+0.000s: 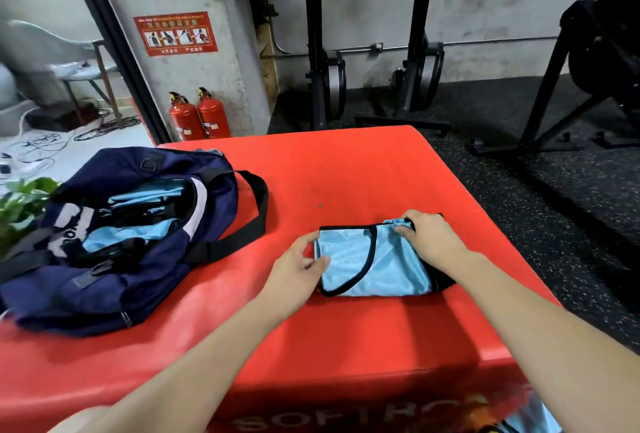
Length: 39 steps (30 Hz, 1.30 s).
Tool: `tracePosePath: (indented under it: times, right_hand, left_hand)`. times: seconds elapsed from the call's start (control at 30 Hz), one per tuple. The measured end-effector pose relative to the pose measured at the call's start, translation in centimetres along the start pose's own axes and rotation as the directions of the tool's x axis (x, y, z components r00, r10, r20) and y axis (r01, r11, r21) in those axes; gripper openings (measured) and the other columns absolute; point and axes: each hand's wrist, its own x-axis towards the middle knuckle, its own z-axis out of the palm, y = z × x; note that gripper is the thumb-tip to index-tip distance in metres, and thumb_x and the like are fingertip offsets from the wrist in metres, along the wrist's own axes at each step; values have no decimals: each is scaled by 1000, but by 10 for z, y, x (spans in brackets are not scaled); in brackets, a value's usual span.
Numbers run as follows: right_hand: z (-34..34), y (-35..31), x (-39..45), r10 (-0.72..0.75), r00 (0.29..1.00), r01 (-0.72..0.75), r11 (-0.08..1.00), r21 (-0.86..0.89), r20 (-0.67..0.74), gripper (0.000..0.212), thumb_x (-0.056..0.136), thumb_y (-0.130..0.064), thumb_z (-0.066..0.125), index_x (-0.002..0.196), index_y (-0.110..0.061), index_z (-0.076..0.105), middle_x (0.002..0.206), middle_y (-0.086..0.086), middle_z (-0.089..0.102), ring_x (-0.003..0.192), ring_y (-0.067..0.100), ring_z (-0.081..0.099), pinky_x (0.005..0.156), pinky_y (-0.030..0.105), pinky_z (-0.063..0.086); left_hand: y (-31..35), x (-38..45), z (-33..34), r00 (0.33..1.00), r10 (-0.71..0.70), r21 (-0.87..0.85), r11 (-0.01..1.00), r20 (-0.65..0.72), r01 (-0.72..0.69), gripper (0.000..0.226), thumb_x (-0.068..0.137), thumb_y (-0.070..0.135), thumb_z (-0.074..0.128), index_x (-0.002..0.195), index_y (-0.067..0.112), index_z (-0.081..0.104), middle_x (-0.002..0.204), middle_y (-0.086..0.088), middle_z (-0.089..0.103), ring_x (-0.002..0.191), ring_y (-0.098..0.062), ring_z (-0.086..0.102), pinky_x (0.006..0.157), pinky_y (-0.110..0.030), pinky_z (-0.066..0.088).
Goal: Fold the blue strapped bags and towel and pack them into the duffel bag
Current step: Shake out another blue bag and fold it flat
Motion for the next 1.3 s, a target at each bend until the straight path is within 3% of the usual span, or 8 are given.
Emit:
tracePosePath:
  times: [0.23, 0.37, 0.47, 0.6, 0.67, 0.9, 1.17, 1.3]
  right_hand:
    - [-5, -7, -5, 1, 1000, -2, 998, -58, -20, 27, 98, -45, 57, 101, -18, 54, 79, 0, 57, 79, 28, 59, 67, 39, 48]
    - [-7, -11, -9, 6, 996, -23, 982, -190, -90, 38, 98, -56, 50, 109, -19, 53, 97, 2, 57, 90, 32, 60, 68, 37, 39]
    - [-9, -14, -11, -23, 989, -15, 967, -253, -143, 42, 99, -57, 46, 117, -21, 55, 112, 1, 58, 99, 29, 61, 68, 36, 40]
    - [-10, -18, -23, -140, 962, 58, 943, -328, -233, 41, 97, -52, 52, 120, -18, 60, 114, 3, 58, 110, 28, 51, 79, 42, 48]
    - [-10, -25, -37, -199, 949, 106, 933, -344, -246, 37, 95, -47, 56, 117, -17, 63, 110, 4, 60, 106, 31, 54, 80, 43, 49]
    - [8, -48, -93, 23, 1000, -18, 937, -350, 10, 45, 97, -61, 43, 118, -21, 47, 98, 6, 69, 96, 33, 67, 71, 38, 46]
    - [17, -15, -69, -56, 997, 40, 964, -262, -55, 43, 95, -49, 56, 127, -19, 53, 121, 4, 62, 115, 29, 54, 95, 41, 46]
    - [19, -6, -57, -69, 997, 64, 988, -140, -30, 46, 97, -42, 58, 138, -20, 51, 135, 4, 59, 128, 29, 47, 105, 44, 41]
  left_hand:
    - [-2, -13, 8, 997, 68, 262, 963, -41, -55, 47, 97, 18, 57, 143, 20, 46, 60, 0, 65, 51, -6, 54, 53, -16, 40]
    - [-3, -12, 10, 997, 72, 437, 898, -39, -48, 54, 92, 22, 53, 145, 22, 39, 79, -2, 69, 80, -18, 66, 76, -38, 54]
    - [5, -5, 9, 989, 146, 574, 812, -28, -103, 55, 94, 26, 52, 146, 28, 37, 116, 0, 54, 104, -24, 59, 87, -40, 50]
    - [11, 18, 9, 962, 267, 466, 846, 51, -260, 46, 94, 26, 61, 139, 31, 51, 109, 8, 46, 79, -5, 52, 86, -33, 50]
    - [7, 35, 10, 943, 322, 396, 857, 91, -330, 43, 92, 25, 64, 133, 33, 57, 109, 9, 50, 95, -8, 52, 96, -33, 47]
    - [1, 72, 18, 936, 277, 499, 793, 216, -350, 27, 95, 33, 60, 115, 49, 66, 141, 13, 47, 136, -8, 34, 103, -34, 18]
    - [-4, 55, -10, 950, 226, 584, 750, 215, -311, 24, 88, 35, 63, 111, 34, 71, 104, 7, 64, 99, -15, 61, 94, -38, 46]
    - [-2, 23, -17, 933, 212, 469, 818, 292, -333, 23, 83, 38, 74, 103, 27, 76, 79, 14, 64, 70, 2, 58, 72, -20, 46]
